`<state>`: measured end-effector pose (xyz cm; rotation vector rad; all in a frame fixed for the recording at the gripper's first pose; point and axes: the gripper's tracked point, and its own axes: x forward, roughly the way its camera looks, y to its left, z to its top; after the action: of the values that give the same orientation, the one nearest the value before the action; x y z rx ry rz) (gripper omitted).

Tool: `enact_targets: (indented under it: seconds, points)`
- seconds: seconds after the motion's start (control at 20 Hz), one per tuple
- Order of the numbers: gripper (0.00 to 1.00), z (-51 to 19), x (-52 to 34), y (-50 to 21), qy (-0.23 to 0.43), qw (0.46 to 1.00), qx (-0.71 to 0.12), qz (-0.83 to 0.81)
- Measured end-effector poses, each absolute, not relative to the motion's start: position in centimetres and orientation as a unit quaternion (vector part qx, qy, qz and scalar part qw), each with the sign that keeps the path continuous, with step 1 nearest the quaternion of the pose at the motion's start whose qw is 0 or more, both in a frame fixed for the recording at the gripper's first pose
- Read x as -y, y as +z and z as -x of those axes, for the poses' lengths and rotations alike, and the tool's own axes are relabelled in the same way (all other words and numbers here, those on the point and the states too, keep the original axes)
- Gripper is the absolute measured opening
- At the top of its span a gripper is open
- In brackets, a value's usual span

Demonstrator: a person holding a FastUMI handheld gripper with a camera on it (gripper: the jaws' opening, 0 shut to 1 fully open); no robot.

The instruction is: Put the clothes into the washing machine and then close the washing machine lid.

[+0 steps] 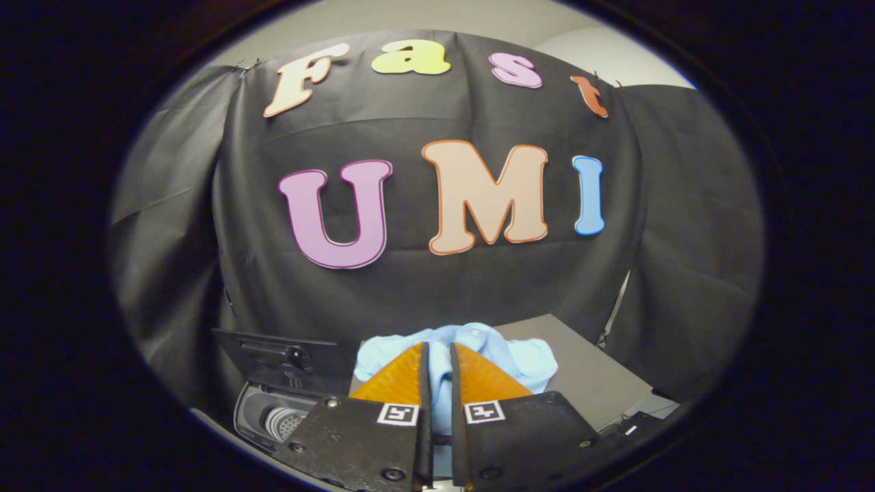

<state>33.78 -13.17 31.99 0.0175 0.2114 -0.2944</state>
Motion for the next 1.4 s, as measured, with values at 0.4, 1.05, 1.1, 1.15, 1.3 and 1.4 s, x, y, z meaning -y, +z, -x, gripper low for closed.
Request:
enact_targets:
  seconds: [0.4,1.05,1.1,1.15,1.3,1.4]
  points:
    - [0.1,-36.0,6.0,36.1,-0.1,0.991,-0.088,-0.001]
    - [0.1,-42.2,-8.0,34.5,0.004,0.993,-0.119,-0.021]
    - [0.1,-42.6,-8.9,34.1,0.011,0.992,-0.121,-0.027]
    - [0.1,-43.0,-9.6,33.8,0.018,0.991,-0.125,-0.033]
    - [0.1,-43.9,-12.1,32.0,0.033,0.988,-0.141,-0.045]
    - [0.1,-44.3,-13.5,30.4,0.043,0.986,-0.154,-0.042]
